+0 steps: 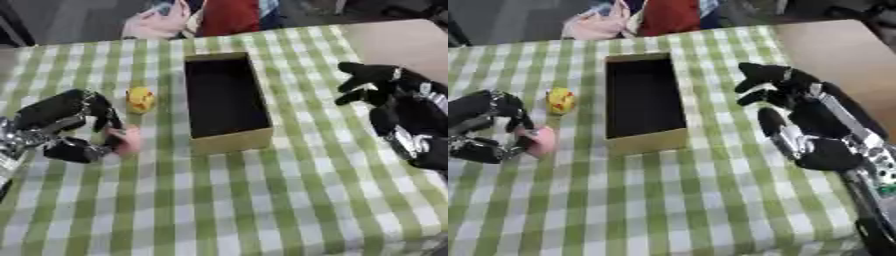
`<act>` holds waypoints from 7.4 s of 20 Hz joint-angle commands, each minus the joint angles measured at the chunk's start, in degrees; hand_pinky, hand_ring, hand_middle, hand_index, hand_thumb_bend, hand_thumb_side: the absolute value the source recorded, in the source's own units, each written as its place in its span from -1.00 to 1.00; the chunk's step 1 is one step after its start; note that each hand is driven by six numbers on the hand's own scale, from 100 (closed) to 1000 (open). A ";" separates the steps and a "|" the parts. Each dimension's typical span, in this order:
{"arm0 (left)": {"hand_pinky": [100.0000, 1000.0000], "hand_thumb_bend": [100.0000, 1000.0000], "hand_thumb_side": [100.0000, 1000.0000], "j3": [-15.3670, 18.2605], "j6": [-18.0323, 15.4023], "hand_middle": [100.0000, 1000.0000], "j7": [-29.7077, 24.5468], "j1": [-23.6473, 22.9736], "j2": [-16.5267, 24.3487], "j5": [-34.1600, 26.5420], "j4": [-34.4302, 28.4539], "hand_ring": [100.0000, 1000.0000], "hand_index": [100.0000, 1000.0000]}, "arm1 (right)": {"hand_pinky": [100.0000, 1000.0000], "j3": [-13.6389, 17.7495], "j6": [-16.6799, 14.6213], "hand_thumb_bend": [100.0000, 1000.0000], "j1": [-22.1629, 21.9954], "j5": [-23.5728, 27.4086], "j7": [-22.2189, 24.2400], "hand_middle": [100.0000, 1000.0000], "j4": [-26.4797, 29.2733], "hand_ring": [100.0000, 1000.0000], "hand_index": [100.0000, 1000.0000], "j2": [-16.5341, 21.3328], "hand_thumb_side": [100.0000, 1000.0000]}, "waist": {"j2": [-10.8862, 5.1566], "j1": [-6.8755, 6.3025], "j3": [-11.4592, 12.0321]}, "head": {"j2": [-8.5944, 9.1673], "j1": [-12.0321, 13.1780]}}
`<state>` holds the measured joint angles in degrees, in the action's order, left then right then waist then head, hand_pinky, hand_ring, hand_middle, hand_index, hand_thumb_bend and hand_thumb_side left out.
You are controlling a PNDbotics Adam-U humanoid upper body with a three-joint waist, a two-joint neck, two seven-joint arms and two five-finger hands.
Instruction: Pick up objects on the table and place them in the box.
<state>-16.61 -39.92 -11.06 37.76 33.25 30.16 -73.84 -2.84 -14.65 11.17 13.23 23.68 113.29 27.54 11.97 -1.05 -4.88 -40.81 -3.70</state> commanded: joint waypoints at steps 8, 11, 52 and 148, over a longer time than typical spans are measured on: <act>0.11 -1.00 -0.95 3.17 1.25 -0.70 3.40 4.78 2.81 -4.17 0.57 -0.46 -0.40 | 0.43 -0.73 -1.14 -1.00 2.39 2.27 1.18 0.37 1.30 1.00 0.72 0.84 -0.43 | -1.16 -0.05 -2.58 | 0.85 0.68; 0.11 -1.00 -0.96 3.50 0.71 -0.69 3.45 6.47 2.51 -4.56 1.91 -0.46 -0.40 | 0.43 -1.69 -1.53 -1.00 4.68 4.42 2.16 0.37 1.30 1.00 0.73 0.75 -0.49 | -1.21 -0.01 -4.25 | 1.19 1.33; 0.36 -0.32 -0.48 5.86 -0.92 0.17 2.93 11.04 -2.66 8.49 7.52 0.14 0.52 | 0.43 -6.21 -2.10 -1.00 13.06 12.45 8.40 0.39 1.30 1.00 0.73 -0.44 -0.61 | -1.46 1.14 -9.15 | 1.86 4.28; 0.47 -1.00 0.58 9.70 20.04 0.06 -7.12 5.46 -2.53 -20.95 -1.00 0.03 0.33 | 0.41 -6.80 -4.06 -1.00 11.67 14.18 10.05 0.40 1.30 1.00 0.74 -0.17 -0.62 | -2.57 1.58 -6.80 | 0.55 0.99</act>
<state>-8.31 -22.24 -17.65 42.43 28.33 13.00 -71.66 -10.57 -18.60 22.39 27.85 34.15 113.34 26.03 10.45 0.49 -11.36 -39.81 -2.27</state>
